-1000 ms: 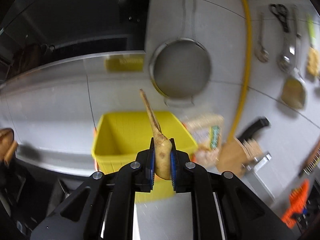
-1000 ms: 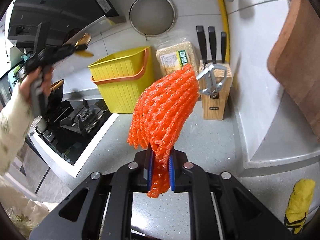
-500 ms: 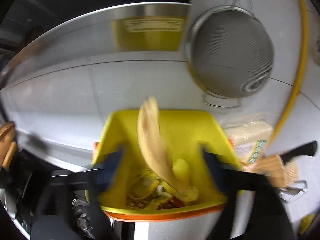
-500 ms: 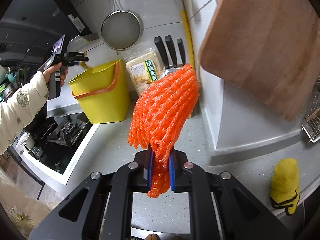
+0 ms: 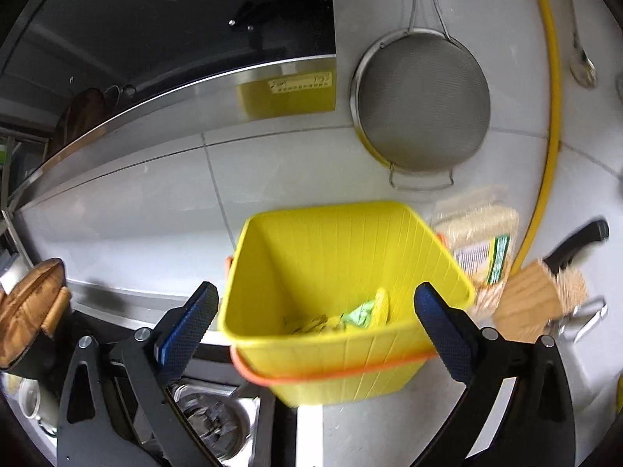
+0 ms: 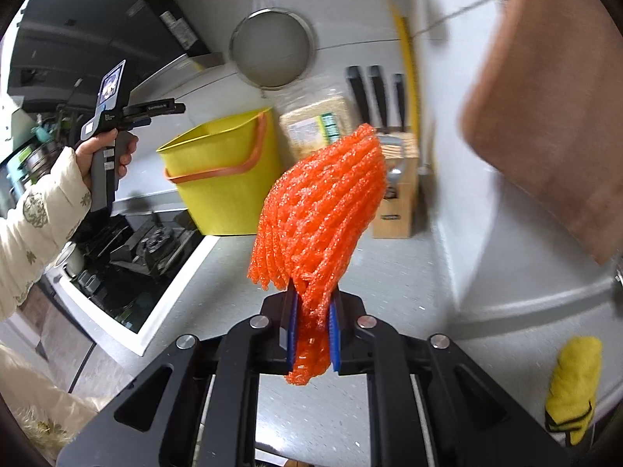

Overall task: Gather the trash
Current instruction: 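Carry the orange foam net with the right gripper into the bin and release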

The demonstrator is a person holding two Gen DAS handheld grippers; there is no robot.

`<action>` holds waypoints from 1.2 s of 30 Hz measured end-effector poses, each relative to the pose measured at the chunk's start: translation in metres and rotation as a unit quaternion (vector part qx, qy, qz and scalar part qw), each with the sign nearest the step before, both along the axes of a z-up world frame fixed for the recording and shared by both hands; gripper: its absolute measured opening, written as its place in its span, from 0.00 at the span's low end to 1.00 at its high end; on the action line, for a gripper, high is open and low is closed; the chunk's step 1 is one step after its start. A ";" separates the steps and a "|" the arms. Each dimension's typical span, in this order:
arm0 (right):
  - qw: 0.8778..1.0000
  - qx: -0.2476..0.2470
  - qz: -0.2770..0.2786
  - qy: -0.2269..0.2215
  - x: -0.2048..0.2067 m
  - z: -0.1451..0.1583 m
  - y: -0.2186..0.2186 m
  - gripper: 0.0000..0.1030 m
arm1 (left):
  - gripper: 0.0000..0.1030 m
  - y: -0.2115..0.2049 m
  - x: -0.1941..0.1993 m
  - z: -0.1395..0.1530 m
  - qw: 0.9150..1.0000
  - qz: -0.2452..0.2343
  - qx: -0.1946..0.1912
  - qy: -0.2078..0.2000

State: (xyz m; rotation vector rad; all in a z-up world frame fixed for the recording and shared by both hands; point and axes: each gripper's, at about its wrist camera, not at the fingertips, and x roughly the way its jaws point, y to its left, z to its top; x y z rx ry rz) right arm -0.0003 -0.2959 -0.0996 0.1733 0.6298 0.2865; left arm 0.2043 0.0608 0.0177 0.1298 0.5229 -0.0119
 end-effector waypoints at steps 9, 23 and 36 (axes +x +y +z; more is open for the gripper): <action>0.996 -0.007 0.083 -0.043 0.039 0.028 0.043 0.11 | 0.96 0.024 -0.049 -0.015 0.999 0.019 0.045 0.009; 0.976 -0.055 0.172 -0.121 0.220 0.146 0.165 0.11 | 0.96 0.057 -0.135 -0.018 0.997 0.071 0.016 -0.001; 0.978 -0.097 0.178 0.053 0.348 0.101 0.240 0.57 | 0.96 0.059 -0.162 -0.030 0.997 0.077 0.025 0.008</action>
